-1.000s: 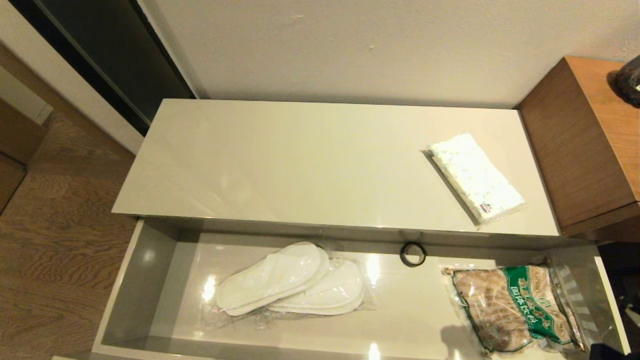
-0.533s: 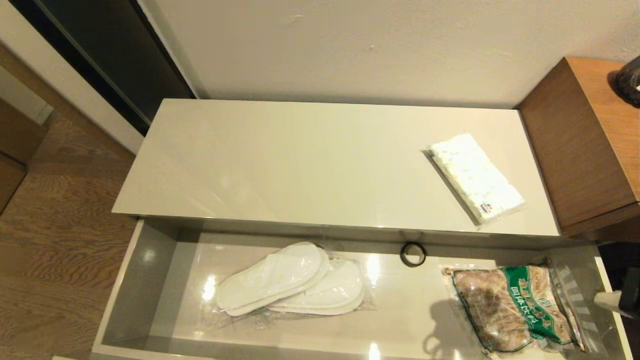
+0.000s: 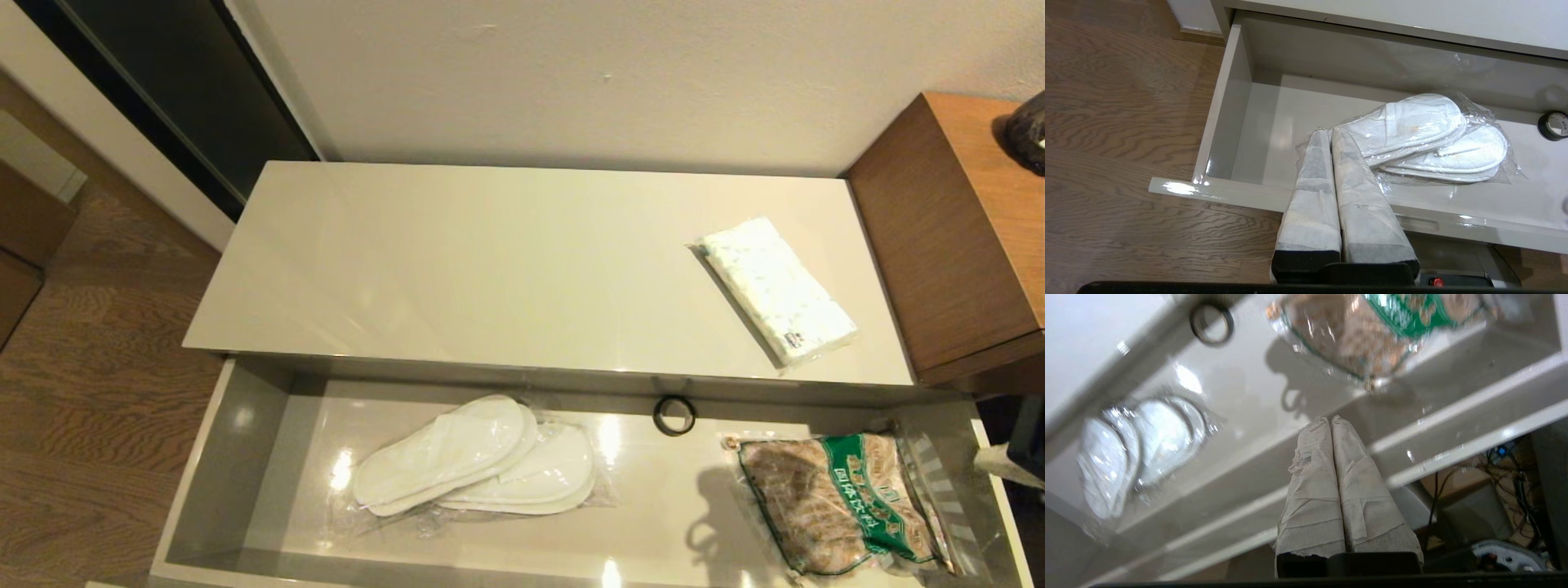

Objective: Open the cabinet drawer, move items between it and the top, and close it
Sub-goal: Pick up the tissue on the table

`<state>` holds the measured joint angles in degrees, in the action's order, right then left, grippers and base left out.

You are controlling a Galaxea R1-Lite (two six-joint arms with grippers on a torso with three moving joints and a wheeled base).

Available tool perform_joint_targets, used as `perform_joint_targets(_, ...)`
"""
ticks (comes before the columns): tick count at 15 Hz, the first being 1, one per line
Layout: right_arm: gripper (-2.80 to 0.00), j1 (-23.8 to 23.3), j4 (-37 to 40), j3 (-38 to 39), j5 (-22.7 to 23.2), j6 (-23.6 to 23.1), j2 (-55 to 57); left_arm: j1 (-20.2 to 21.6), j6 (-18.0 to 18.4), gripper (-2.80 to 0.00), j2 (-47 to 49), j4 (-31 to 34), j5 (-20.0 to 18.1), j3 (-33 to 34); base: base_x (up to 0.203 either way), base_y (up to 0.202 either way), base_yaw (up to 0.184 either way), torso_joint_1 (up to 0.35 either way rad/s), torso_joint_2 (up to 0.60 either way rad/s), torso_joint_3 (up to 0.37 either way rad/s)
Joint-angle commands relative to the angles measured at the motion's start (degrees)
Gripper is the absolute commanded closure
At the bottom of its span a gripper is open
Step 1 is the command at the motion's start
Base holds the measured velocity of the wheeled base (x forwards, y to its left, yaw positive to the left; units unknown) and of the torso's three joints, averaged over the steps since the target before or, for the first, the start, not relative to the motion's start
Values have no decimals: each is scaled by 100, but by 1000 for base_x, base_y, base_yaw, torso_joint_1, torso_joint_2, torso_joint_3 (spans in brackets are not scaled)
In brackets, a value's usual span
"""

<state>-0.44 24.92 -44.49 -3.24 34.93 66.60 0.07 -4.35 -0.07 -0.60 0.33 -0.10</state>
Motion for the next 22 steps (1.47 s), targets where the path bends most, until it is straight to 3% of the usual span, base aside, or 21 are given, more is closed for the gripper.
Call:
perform_joint_targets(1, 0, 7, 25, -370, -26, -4, 121, 1, -13, 0, 7, -2, 3, 1, 0, 0, 0, 0, 0, 0)
perform_joint_targets(3, 0, 121, 31, -775, -230, -306, 221, 1, -4, 0, 7, -2, 3, 1, 0, 0, 0, 0, 0, 0)
perform_joint_targets(5, 0, 516, -97, -894, -860, -1001, 400, 1, -5, 0, 7, -2, 3, 1, 0, 0, 0, 0, 0, 0)
perform_joint_targets(7, 0, 912, -289, -892, -1035, -1170, 519, 1, -4, 0, 7, -2, 3, 1, 0, 0, 0, 0, 0, 0)
perform_joint_targets(8, -280, 1224, -358, -893, -1256, -1185, 721, 1, -4, 0, 7, -2, 3, 1, 0, 0, 0, 0, 0, 0)
perform_joint_targets(10, -280, 1453, -652, -860, -1765, -1301, 1077, 1, -4, 0, 7, -2, 3, 1, 0, 0, 0, 0, 0, 0)
perform_joint_targets(15, -280, 1961, -1037, -914, -2393, -1905, 1650, 1, -4, 0, 7, -2, 3, 1, 0, 0, 0, 0, 0, 0)
perform_joint_targets(22, -280, 2399, -2561, -1330, -3373, -3961, 3188, 1, -4, 0, 7, -2, 9, 1, 0, 0, 0, 0, 0, 0)
